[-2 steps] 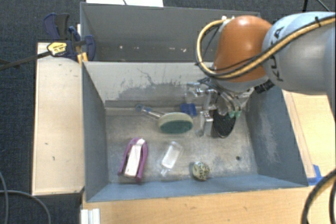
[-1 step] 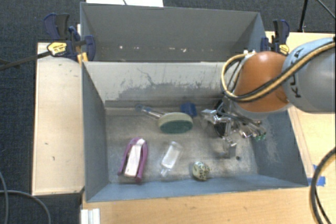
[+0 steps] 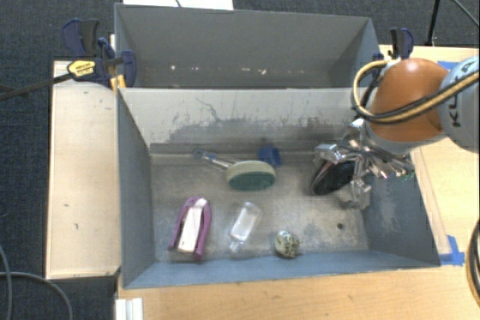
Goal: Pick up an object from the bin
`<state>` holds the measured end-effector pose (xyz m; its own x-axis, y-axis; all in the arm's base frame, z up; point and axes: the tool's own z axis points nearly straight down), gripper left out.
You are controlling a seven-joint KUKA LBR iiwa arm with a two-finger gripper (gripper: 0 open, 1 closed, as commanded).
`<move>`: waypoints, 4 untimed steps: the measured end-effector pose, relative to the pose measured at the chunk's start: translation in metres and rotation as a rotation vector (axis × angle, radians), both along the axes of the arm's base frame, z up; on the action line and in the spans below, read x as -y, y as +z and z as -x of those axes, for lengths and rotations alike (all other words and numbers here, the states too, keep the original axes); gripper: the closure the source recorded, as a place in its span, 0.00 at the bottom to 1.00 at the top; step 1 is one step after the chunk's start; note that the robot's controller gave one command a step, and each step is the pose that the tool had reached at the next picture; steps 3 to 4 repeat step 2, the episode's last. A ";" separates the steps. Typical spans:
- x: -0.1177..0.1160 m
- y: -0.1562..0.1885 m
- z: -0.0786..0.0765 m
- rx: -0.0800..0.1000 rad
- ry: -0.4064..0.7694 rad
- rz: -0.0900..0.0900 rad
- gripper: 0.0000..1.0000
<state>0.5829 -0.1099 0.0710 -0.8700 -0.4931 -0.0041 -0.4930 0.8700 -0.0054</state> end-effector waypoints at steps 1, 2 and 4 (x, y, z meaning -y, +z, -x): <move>-0.005 -0.001 0.001 -0.003 0.002 -0.005 1.00; 0.032 0.135 0.024 0.003 0.024 0.000 1.00; 0.032 0.135 0.024 0.003 0.024 0.000 1.00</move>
Offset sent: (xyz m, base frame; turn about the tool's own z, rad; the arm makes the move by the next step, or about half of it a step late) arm 0.0000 0.0000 0.0000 0.0000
